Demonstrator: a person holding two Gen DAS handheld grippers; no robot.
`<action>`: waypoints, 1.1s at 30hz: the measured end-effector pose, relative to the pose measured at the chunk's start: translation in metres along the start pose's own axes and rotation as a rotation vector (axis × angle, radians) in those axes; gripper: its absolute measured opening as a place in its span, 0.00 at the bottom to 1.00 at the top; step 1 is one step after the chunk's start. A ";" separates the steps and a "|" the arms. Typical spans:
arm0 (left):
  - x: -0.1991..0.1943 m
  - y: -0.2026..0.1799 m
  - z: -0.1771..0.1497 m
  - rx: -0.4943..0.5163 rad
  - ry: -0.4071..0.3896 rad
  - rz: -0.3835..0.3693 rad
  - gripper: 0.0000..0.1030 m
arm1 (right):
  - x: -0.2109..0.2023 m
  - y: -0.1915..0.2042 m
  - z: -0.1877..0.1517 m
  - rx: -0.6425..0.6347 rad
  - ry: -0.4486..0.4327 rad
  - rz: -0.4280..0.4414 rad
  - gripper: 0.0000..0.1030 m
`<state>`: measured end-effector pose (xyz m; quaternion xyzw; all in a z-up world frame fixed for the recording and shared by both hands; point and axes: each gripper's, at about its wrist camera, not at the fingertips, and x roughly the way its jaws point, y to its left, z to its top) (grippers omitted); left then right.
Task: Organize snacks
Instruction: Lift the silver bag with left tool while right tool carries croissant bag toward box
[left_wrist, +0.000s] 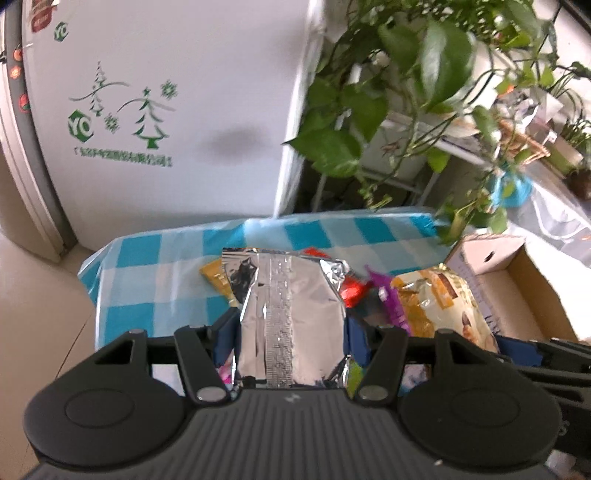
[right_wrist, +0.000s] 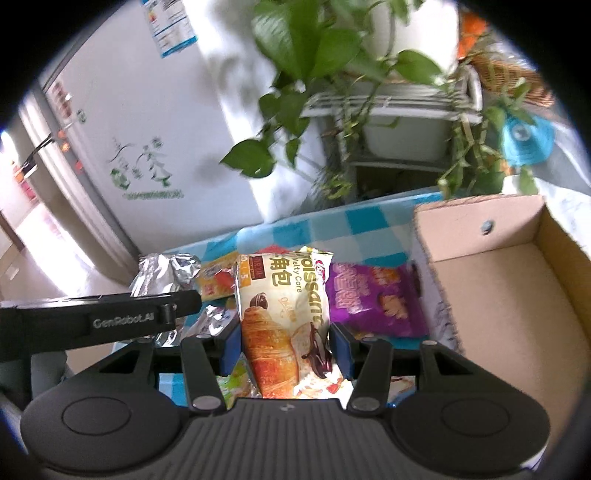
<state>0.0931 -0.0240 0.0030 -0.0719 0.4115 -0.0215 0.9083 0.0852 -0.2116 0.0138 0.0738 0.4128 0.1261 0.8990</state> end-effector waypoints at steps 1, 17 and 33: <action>-0.001 -0.004 0.001 -0.001 -0.007 -0.007 0.57 | -0.003 -0.003 0.002 0.006 -0.011 -0.009 0.55; -0.004 -0.065 -0.001 0.058 -0.047 -0.084 0.58 | -0.046 -0.048 0.017 0.083 -0.132 -0.100 0.50; 0.000 -0.036 0.015 -0.078 -0.059 -0.060 0.58 | -0.005 -0.056 0.005 0.167 -0.018 -0.031 0.60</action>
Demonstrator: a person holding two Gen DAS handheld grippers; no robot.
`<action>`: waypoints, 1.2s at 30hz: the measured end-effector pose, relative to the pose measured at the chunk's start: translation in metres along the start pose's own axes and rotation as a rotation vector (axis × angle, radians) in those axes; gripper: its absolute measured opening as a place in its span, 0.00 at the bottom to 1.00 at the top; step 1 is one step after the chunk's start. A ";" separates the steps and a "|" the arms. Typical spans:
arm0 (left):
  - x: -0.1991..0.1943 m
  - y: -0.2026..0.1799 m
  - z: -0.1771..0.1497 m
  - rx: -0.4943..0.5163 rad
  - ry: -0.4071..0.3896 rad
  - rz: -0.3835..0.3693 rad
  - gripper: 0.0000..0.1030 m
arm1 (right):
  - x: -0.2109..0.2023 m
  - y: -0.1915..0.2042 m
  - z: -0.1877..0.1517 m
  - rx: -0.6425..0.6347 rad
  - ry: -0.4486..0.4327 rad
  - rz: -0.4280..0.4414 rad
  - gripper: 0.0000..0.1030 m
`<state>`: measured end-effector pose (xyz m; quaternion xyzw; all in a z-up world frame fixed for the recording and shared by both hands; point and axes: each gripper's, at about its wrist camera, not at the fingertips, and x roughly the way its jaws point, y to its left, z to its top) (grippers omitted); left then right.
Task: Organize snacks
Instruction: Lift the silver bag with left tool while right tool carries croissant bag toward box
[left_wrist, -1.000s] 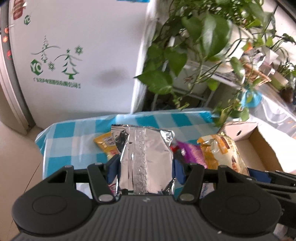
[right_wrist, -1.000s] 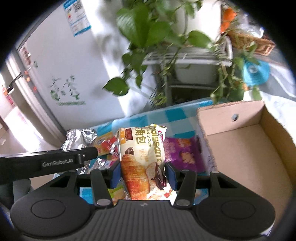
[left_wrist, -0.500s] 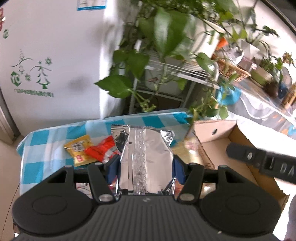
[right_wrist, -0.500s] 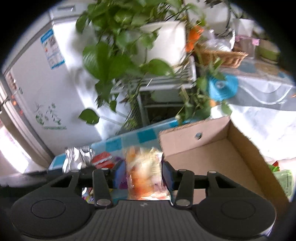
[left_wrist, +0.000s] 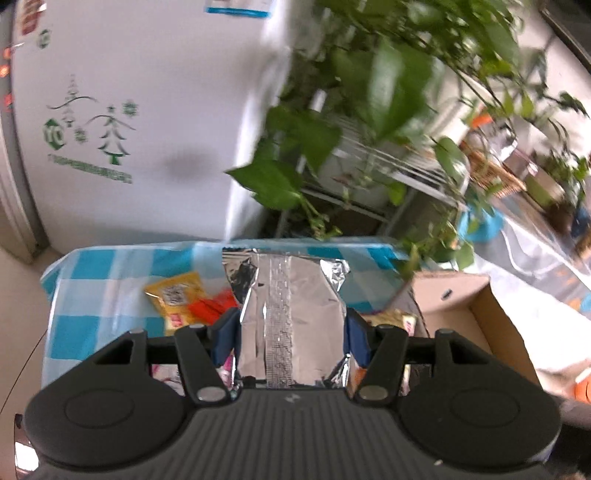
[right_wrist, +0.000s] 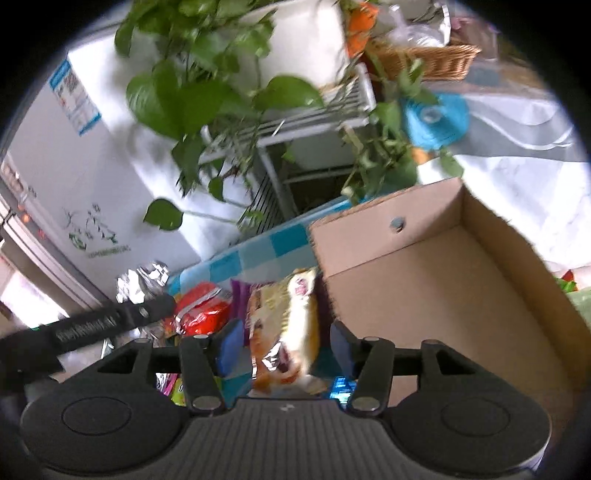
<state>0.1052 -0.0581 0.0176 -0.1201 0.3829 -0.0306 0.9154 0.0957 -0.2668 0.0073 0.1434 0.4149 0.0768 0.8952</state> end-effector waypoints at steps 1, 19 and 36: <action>-0.001 0.004 0.002 -0.010 -0.005 0.004 0.58 | 0.008 0.007 -0.002 -0.024 0.010 -0.002 0.60; -0.003 0.036 0.008 -0.077 0.001 0.023 0.57 | 0.073 0.034 -0.025 -0.146 0.100 -0.247 0.57; 0.004 0.021 0.005 -0.073 0.015 0.001 0.58 | -0.004 0.023 0.005 -0.038 -0.066 -0.093 0.52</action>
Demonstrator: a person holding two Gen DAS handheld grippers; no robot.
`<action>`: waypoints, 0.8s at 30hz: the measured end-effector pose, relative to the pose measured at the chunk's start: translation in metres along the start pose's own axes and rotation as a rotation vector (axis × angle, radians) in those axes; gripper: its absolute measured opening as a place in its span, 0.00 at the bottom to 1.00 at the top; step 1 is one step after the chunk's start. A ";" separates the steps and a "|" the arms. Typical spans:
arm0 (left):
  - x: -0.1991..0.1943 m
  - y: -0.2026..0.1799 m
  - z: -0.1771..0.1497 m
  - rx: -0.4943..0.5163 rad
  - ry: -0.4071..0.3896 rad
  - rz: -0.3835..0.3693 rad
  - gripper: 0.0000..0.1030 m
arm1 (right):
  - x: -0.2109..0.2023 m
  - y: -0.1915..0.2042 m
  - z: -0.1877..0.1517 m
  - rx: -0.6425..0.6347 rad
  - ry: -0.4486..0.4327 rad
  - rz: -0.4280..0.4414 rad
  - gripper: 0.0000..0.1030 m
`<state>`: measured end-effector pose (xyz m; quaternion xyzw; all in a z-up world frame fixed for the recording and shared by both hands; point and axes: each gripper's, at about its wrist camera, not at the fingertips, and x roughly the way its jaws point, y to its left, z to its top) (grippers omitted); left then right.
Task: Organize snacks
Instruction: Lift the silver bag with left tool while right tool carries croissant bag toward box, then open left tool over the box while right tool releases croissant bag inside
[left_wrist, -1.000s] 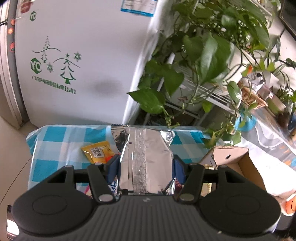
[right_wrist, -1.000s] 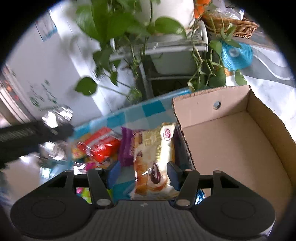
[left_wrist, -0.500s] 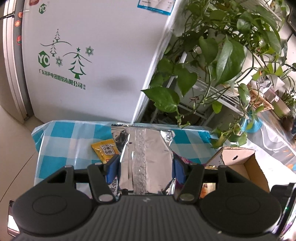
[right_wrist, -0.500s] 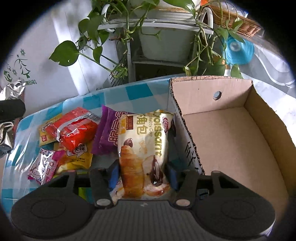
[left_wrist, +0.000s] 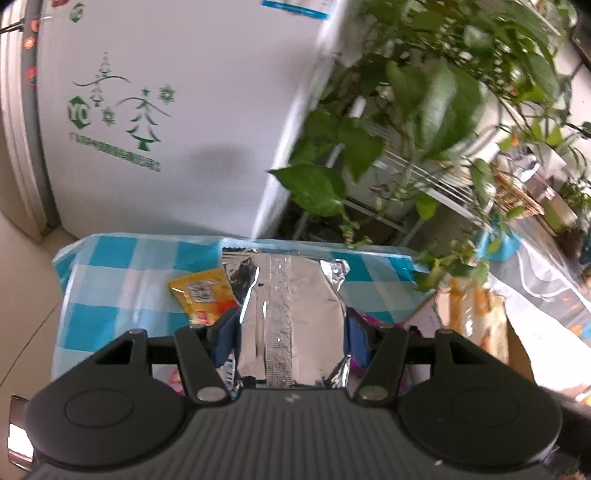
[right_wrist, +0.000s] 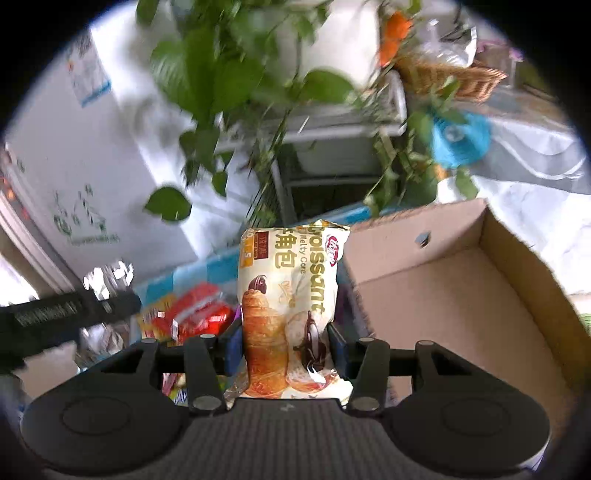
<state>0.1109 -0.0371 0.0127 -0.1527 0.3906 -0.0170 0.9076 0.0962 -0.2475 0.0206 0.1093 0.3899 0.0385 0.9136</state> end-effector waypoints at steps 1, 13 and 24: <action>0.001 -0.005 -0.001 0.009 0.002 -0.012 0.58 | -0.006 -0.004 0.002 0.008 -0.009 -0.001 0.52; 0.007 -0.079 -0.032 0.146 0.054 -0.280 0.58 | -0.055 -0.078 0.015 0.124 -0.095 -0.138 0.52; 0.011 -0.115 -0.047 0.191 0.062 -0.424 0.58 | -0.050 -0.102 0.011 0.194 -0.056 -0.233 0.52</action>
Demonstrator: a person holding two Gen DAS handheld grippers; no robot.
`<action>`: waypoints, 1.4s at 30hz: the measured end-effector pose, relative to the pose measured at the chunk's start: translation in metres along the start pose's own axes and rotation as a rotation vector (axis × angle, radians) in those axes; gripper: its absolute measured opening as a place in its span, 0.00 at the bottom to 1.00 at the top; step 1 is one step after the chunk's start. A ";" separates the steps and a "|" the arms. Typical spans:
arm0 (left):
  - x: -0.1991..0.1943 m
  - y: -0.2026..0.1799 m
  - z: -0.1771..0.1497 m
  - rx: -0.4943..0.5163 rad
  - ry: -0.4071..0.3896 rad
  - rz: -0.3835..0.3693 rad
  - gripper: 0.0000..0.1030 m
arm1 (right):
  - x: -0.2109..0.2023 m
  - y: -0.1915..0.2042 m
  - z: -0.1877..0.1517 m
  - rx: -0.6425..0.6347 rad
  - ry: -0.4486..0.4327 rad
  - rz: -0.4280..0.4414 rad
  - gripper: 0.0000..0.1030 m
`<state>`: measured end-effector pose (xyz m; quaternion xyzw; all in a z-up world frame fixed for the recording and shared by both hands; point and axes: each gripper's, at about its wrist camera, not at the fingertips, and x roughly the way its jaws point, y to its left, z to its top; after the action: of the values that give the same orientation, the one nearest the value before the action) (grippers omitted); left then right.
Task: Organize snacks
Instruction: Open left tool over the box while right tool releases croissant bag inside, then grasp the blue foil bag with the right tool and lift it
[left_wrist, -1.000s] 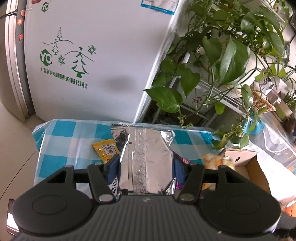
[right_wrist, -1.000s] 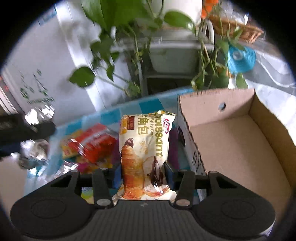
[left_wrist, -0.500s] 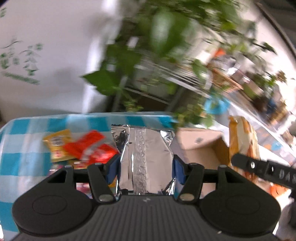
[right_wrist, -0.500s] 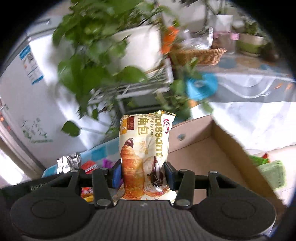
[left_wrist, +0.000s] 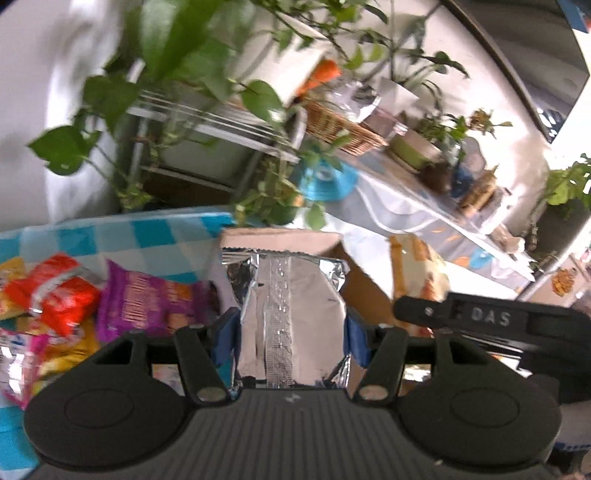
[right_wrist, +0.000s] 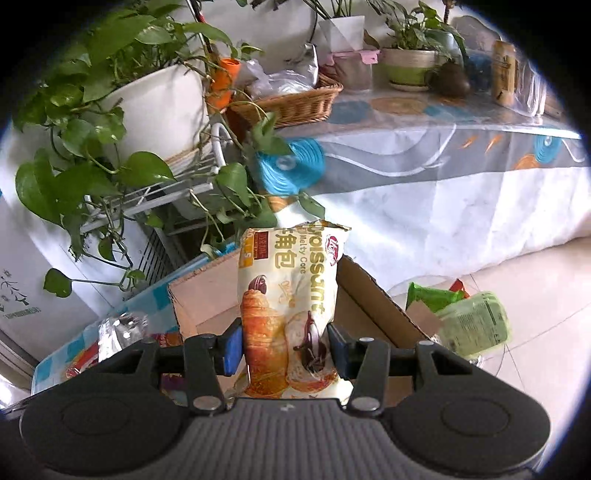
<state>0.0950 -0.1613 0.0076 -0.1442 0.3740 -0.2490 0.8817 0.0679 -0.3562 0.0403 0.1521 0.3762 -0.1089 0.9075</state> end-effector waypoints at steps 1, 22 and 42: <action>0.004 -0.002 -0.001 0.001 0.005 -0.015 0.58 | -0.002 -0.001 0.000 0.001 -0.006 -0.009 0.52; 0.014 -0.021 0.000 0.040 -0.005 -0.074 0.85 | -0.002 -0.019 0.003 0.089 0.003 -0.042 0.68; -0.071 0.061 0.033 -0.012 -0.041 0.220 0.86 | -0.041 0.031 -0.051 -0.110 0.040 0.238 0.69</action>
<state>0.0970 -0.0699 0.0446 -0.1125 0.3710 -0.1456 0.9102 0.0156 -0.3054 0.0413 0.1476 0.3788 0.0233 0.9133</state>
